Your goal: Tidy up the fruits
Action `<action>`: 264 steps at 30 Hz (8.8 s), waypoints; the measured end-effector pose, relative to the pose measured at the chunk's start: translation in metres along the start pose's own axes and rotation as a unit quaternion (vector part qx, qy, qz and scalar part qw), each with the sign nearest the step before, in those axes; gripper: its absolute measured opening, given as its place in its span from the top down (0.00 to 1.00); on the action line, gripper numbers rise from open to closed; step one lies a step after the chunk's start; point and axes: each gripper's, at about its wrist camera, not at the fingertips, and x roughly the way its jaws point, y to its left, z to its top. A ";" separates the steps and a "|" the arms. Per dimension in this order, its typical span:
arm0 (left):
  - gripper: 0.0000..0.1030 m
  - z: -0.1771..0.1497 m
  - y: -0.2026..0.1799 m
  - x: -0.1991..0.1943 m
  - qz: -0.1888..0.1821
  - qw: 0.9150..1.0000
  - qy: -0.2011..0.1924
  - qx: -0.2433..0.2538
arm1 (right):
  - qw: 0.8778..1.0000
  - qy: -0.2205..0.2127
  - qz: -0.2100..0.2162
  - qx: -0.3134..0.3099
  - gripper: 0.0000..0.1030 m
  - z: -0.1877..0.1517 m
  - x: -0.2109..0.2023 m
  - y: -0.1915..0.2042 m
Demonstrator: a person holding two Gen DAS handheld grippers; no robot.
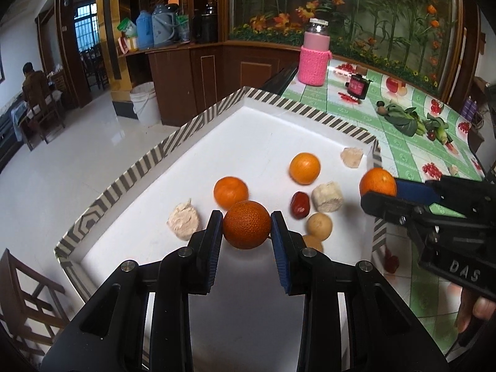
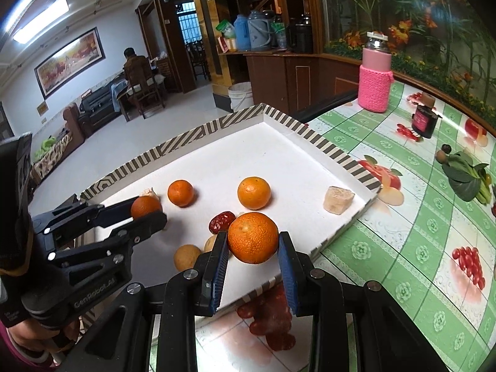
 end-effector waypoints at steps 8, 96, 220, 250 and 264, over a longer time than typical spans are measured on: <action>0.70 -0.007 0.005 0.001 -0.006 1.000 0.011 -0.003 | 0.999 0.011 0.031 -0.016 0.70 0.022 0.028 0.009; 0.36 0.012 -0.140 -0.005 -0.128 0.988 0.008 0.089 | 0.956 -0.042 -0.160 0.241 0.68 -0.142 -0.143 -0.217; 0.36 0.041 -0.089 -0.008 0.009 0.998 -0.056 0.037 | 0.994 -0.015 -0.071 0.078 0.64 -0.013 -0.027 -0.068; 0.36 0.031 -0.026 -0.006 0.043 0.998 -0.044 -0.008 | 0.998 0.014 -0.054 0.028 0.64 0.002 0.017 -0.014; 0.36 0.031 -0.025 -0.007 0.059 0.997 -0.054 -0.003 | 0.998 0.015 -0.052 0.024 0.64 0.002 0.018 -0.010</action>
